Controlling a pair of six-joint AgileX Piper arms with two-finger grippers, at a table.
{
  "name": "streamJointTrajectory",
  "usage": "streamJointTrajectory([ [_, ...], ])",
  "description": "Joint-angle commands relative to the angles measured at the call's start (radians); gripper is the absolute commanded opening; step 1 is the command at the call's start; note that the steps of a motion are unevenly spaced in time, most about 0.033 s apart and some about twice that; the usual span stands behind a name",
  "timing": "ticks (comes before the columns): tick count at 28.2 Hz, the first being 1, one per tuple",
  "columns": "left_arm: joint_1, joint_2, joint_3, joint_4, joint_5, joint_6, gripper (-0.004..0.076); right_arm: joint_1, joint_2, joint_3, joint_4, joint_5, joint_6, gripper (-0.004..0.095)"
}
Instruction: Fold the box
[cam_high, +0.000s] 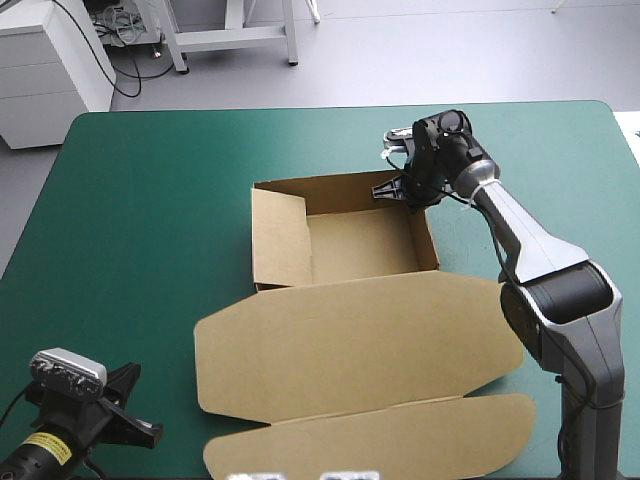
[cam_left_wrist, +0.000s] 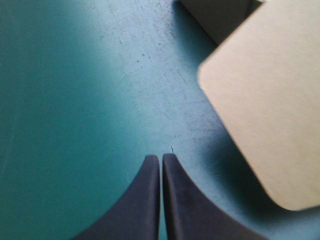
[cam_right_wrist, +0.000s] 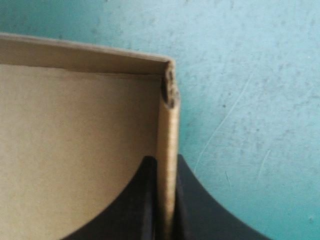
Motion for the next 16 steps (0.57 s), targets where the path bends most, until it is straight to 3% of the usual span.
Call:
streamJointTrajectory([
  [1,-0.007,-0.006,-0.020,0.003,-0.066,-0.015,-0.0008,-0.032,-0.060,-0.029,-0.072,0.022,-0.036,-0.0018],
  [6,-0.007,-0.006,-0.020,0.003,-0.066,-0.015,-0.0008,-0.177,-0.060,-0.029,-0.072,0.022,-0.075,-0.0018],
  [16,-0.007,-0.006,-0.020,0.003,-0.066,-0.015,-0.0008,-0.618,-0.060,-0.062,-0.070,0.020,-0.151,-0.0018],
])
